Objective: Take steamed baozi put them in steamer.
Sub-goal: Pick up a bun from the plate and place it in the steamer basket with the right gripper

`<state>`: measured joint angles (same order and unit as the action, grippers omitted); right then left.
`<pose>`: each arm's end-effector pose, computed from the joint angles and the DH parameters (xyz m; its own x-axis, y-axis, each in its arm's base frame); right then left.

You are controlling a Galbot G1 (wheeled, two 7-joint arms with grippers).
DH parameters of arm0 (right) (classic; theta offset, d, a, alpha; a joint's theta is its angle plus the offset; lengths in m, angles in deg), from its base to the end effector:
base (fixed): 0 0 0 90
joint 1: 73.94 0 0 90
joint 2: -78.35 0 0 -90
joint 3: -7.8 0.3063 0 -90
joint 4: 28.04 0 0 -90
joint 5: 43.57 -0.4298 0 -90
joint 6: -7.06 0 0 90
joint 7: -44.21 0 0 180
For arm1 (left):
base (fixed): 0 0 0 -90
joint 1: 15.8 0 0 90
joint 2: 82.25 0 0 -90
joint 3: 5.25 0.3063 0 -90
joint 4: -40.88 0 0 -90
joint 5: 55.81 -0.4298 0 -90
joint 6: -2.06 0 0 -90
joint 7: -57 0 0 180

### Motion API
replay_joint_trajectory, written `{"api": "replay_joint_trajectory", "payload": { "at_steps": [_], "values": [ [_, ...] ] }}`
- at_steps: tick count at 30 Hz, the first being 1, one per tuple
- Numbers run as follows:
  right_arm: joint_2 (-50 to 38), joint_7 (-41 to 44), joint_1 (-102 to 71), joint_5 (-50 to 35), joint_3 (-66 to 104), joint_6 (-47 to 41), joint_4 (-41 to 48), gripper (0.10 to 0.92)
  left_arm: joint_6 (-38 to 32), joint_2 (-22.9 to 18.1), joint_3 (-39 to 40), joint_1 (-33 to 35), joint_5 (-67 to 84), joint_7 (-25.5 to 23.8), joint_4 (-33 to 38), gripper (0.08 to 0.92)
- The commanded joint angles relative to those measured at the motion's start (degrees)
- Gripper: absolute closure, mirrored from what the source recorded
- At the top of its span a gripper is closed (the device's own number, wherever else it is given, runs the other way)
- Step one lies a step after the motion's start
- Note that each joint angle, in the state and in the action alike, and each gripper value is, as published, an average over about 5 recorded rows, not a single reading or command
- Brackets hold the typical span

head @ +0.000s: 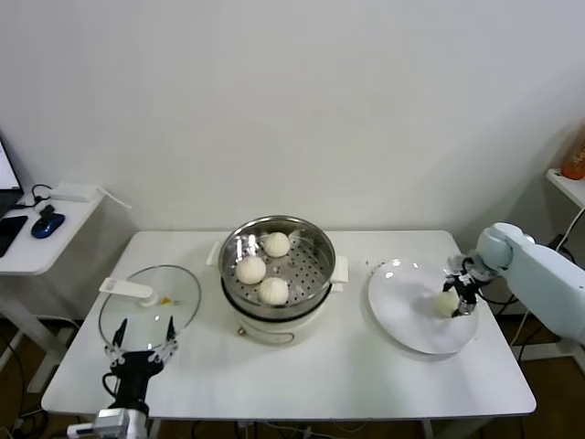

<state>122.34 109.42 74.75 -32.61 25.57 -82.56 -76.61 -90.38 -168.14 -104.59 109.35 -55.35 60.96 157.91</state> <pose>0.5903 -0.2119 -0.2439 -0.1164 -0.0314 0.9927 -0.9930 -0.0146 -0.1169 0.2477 0.0699 -0.3044 -0.9819 -0.1738 0.0749 -0.1613 0.9756 0.1489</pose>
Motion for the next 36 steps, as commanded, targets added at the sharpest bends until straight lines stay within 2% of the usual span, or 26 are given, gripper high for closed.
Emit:
{"api": "replay_joint_trajectory", "payload": {
  "at_steps": [1, 8, 14, 28, 36],
  "values": [
    [-1.9, 0.0, 4.5, -8.3, -5.7, -3.1, -3.0, 0.336, -0.1, -0.3, 0.0, -0.2, 0.1, 0.0, 0.0, 0.177],
    [-4.3, -0.7, 17.7, -23.5, -18.5, -8.2, -9.4, 0.338, -0.3, -0.8, 0.1, -0.4, 0.2, 0.1, 0.3, 0.177],
    [-2.6, -1.5, 30.8, -35.3, -30.1, -11.0, -14.5, 0.342, -0.3, -1.2, 0.4, -0.6, 0.4, 0.1, 0.9, 0.177],
    [12.2, -5.6, 48.8, -56.2, -44.5, -16.1, -18.9, 0.347, -0.2, -1.9, 2.3, -1.5, -0.2, 0.3, 1.9, 0.177],
    [20.7, -7.9, 47.3, -60.0, -44.9, -18.0, -17.7, 0.344, -0.2, -2.1, 2.8, -2.0, -1.4, 0.6, 2.8, 0.177]
  ]
}}
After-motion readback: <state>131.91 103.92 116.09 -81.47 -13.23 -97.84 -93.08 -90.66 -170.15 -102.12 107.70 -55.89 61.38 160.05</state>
